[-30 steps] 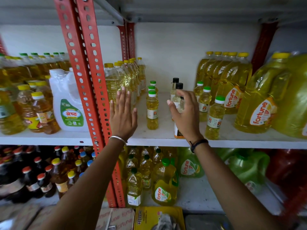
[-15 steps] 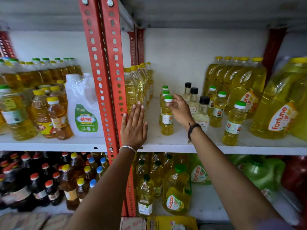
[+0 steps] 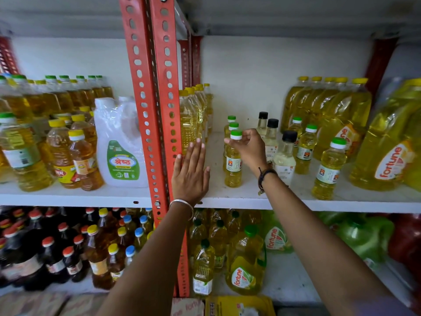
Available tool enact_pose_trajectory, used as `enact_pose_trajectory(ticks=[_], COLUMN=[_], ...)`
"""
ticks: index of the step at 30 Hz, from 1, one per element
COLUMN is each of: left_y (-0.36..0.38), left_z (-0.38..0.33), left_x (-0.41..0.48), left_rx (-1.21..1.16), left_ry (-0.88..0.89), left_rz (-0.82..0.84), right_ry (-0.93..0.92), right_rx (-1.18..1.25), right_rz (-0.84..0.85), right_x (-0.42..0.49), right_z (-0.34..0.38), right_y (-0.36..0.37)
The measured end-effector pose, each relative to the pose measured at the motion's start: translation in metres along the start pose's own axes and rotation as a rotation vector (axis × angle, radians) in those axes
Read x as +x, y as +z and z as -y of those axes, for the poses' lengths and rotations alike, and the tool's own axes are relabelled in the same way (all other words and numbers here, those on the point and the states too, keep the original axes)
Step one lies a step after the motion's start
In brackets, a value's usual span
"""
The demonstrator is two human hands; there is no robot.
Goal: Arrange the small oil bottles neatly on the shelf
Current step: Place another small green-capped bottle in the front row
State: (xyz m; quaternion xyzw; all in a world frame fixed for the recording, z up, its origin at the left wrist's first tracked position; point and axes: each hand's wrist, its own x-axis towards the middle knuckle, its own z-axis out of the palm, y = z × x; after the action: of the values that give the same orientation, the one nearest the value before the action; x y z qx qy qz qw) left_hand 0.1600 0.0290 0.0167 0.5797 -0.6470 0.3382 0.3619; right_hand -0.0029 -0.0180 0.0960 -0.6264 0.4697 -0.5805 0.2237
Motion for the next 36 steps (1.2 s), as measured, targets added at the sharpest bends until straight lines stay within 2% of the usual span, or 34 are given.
enact_pose_trajectory(ticks=[5,18,25,36], left_y=[0.001,0.001,0.002,0.001], left_z=[0.000,0.001,0.001,0.000], left_x=[0.000,0.000,0.000,0.000], left_rx=[0.004,-0.002,-0.001,0.014], left_ry=[0.008,0.012,0.006,0.007], left_rz=[-0.023,-0.022,-0.013,-0.007], right_ry=[-0.019,0.032,0.008,-0.009], right_rx=[0.049,0.133,0.039,0.056], right_rz=[0.117,-0.047,0.025,0.056], right_x=[-0.003,-0.005,-0.008,-0.025], right_z=[0.000,0.000,-0.002,0.010], right_y=[-0.010,-0.002,-0.004,-0.019])
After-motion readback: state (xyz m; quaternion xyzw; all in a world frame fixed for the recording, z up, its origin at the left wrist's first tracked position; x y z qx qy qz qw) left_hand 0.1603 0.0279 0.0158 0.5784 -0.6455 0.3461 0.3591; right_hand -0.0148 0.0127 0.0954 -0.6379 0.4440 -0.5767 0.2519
